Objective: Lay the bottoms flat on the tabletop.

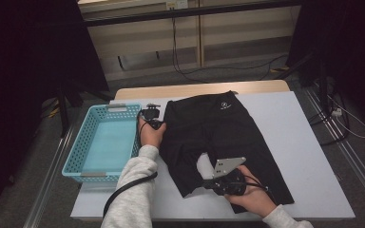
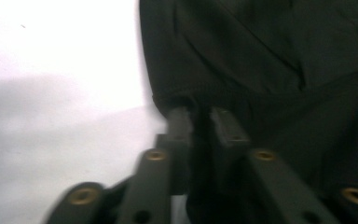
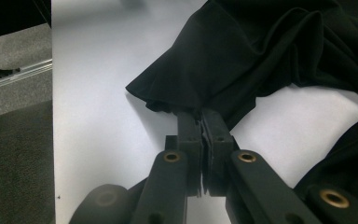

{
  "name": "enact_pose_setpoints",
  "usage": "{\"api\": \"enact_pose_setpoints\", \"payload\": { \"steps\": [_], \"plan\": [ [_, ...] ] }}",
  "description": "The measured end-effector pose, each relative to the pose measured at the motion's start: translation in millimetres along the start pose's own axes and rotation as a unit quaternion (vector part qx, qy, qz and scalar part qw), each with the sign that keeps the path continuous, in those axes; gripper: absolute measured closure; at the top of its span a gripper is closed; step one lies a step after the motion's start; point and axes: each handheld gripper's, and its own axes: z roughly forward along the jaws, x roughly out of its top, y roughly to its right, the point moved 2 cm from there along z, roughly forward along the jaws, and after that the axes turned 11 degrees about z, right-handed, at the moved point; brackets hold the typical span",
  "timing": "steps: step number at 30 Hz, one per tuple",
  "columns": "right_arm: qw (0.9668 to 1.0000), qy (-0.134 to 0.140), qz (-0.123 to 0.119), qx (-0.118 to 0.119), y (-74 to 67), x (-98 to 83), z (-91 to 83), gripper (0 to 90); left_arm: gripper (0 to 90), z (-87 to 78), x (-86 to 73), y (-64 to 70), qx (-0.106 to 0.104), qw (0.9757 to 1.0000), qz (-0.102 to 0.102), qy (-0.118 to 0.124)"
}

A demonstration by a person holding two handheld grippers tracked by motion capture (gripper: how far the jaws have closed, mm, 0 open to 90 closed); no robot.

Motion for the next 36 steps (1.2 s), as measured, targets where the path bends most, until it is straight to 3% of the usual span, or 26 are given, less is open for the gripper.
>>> {"api": "enact_pose_setpoints", "payload": {
  "steps": [4, 14, 17, 20, 24, 27, 29, 32, 33, 36],
  "plan": [
    [1.0000, -0.001, -0.003, 0.000, -0.6, 0.8, 0.6, 88.5, 89.3, 0.5, 1.8, 0.2, -0.012, 0.9999, -0.006, -0.003],
    [1.0000, -0.001, -0.001, 0.000, -1.4, 1.2, 0.9, 88.8, 89.5, -14.2, 29.5, -12.8, 0.023, 0.9987, 0.025, 0.037],
    [1.0000, 0.000, -0.002, 0.001, -2.3, 1.5, 1.3, 88.8, 88.6, -10.5, 29.8, -12.1, 0.021, 0.9993, 0.013, 0.028],
    [1.0000, -0.003, -0.003, 0.002, -4.2, 0.7, 2.1, 88.8, 75.0, -10.1, 25.3, -9.4, 0.018, 0.9995, 0.011, 0.024],
    [1.0000, -0.002, -0.001, -0.005, -3.5, -0.4, 0.8, 88.8, 54.6, -17.8, 19.4, -1.5, 0.006, 0.9994, 0.023, 0.025],
    [0.9999, 0.002, 0.004, -0.010, 0.0, -0.8, -1.1, 88.9, 39.5, -26.7, 15.8, 7.1, -0.016, 0.9994, 0.024, 0.021],
    [0.9999, 0.002, 0.007, -0.011, 2.2, -0.7, -2.5, 88.4, 34.6, -34.6, 12.6, 13.5, -0.025, 0.9989, 0.032, 0.022],
    [0.9997, -0.012, 0.016, -0.013, 5.4, -3.2, -3.1, 78.2, 29.2, -45.4, 5.4, 22.8, -0.043, 0.9977, 0.048, 0.022],
    [0.9995, -0.007, 0.013, -0.027, 6.8, -3.5, -3.6, 73.0, 28.5, -48.4, 2.0, 25.1, -0.047, 0.9973, 0.050, 0.025],
    [0.9989, 0.012, 0.027, -0.038, 10.1, 1.3, -7.9, 58.9, 25.8, -56.4, -8.4, 30.2, -0.053, 0.9966, 0.057, 0.026]
  ]
}}
